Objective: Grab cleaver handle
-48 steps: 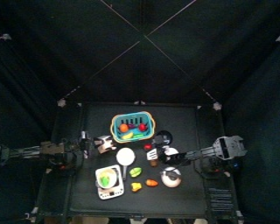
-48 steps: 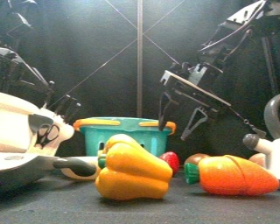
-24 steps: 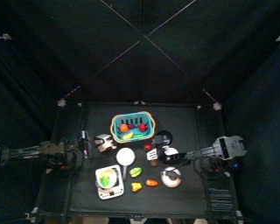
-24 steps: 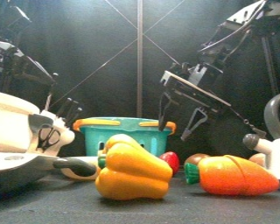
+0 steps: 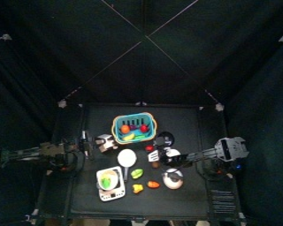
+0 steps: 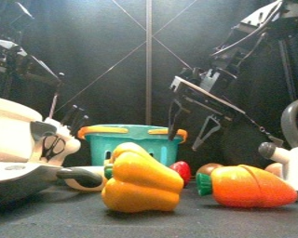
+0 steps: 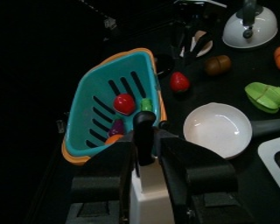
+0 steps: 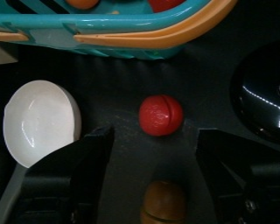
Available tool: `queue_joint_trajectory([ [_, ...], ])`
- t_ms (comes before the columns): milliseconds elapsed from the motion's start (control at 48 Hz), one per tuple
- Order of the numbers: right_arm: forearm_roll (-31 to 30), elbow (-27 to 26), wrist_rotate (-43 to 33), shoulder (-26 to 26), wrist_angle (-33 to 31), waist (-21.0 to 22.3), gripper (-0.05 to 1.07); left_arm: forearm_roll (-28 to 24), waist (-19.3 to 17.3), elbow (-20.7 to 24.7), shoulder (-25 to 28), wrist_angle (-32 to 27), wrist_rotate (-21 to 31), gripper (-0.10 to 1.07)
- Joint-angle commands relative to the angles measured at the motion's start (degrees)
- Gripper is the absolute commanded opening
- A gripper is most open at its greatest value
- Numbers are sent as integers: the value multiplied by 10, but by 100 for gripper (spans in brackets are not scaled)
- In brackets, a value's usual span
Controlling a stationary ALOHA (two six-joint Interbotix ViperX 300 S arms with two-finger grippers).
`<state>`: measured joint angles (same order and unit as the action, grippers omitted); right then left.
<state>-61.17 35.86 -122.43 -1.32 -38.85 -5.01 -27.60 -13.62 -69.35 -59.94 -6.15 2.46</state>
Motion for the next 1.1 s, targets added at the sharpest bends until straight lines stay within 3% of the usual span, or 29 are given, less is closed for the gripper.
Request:
queue_joint_trajectory([
  [0,-2,-12,-1,9,1,0,96,0,1,25,1,4,-1,62],
  [333,-2,-12,-1,9,0,0,96,0,2,38,1,5,-1,62],
  [625,-2,-12,-1,8,0,0,96,3,39,52,1,4,0,62],
  [1083,-2,-14,-1,9,1,0,96,2,62,67,1,8,-1,62],
])
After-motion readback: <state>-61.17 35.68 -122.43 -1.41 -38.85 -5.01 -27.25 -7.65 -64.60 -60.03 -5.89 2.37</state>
